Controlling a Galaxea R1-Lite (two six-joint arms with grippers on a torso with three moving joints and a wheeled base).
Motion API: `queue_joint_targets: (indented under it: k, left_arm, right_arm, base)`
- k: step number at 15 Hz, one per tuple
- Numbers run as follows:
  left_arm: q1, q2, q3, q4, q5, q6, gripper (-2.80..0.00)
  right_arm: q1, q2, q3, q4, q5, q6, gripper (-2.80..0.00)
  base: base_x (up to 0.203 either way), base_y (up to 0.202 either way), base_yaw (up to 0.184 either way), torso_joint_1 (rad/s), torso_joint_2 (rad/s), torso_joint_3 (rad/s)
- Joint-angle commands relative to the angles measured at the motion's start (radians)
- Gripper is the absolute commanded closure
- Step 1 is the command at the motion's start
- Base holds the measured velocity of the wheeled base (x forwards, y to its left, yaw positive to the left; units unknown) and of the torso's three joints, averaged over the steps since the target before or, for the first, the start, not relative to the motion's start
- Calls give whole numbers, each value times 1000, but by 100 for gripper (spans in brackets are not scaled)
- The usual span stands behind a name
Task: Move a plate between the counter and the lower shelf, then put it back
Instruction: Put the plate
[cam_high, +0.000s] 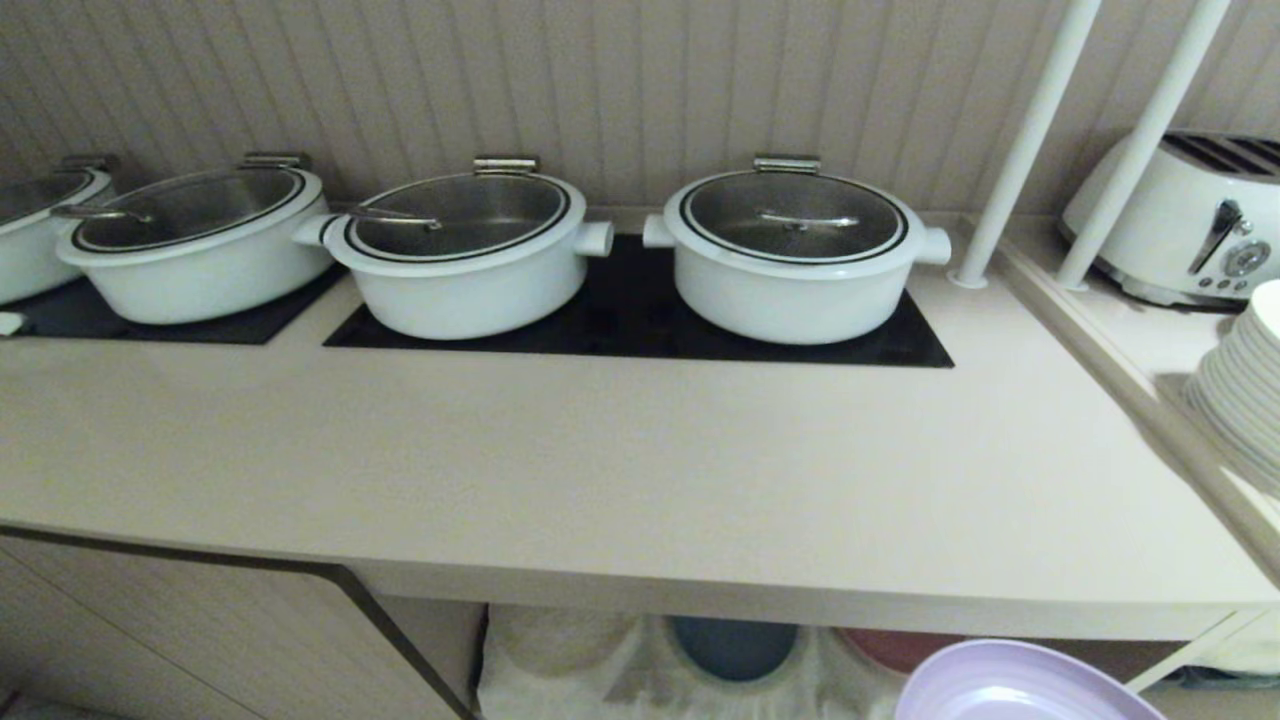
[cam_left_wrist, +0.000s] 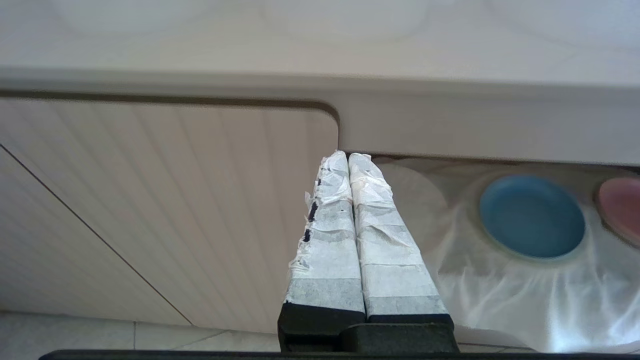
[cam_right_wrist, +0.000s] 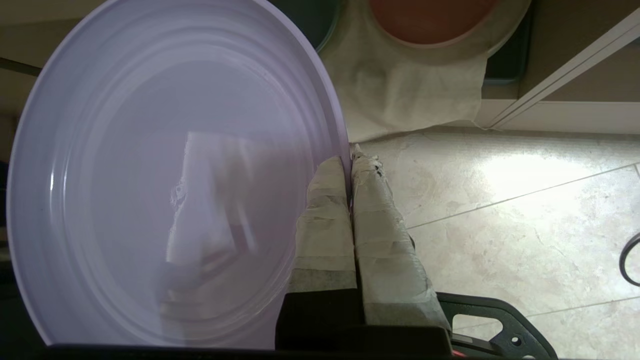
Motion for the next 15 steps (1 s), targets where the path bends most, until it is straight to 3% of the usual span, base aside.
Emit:
queue_joint_targets:
  k: [1, 7, 15]
  left_arm:
    - [0, 0, 0, 0, 0, 0, 0]
    - [0, 0, 0, 0, 0, 0, 0]
    - [0, 0, 0, 0, 0, 0, 0]
  right_arm:
    - [0, 0, -1, 2, 2, 1, 0]
    - [0, 0, -4, 2, 3, 2, 0]
    - [0, 0, -6, 2, 3, 1, 0]
  base:
    - [0, 0, 0, 211, -430, -219]
    - [0, 0, 0, 153, -328, -168]
    - [0, 0, 0, 16, -34, -18]
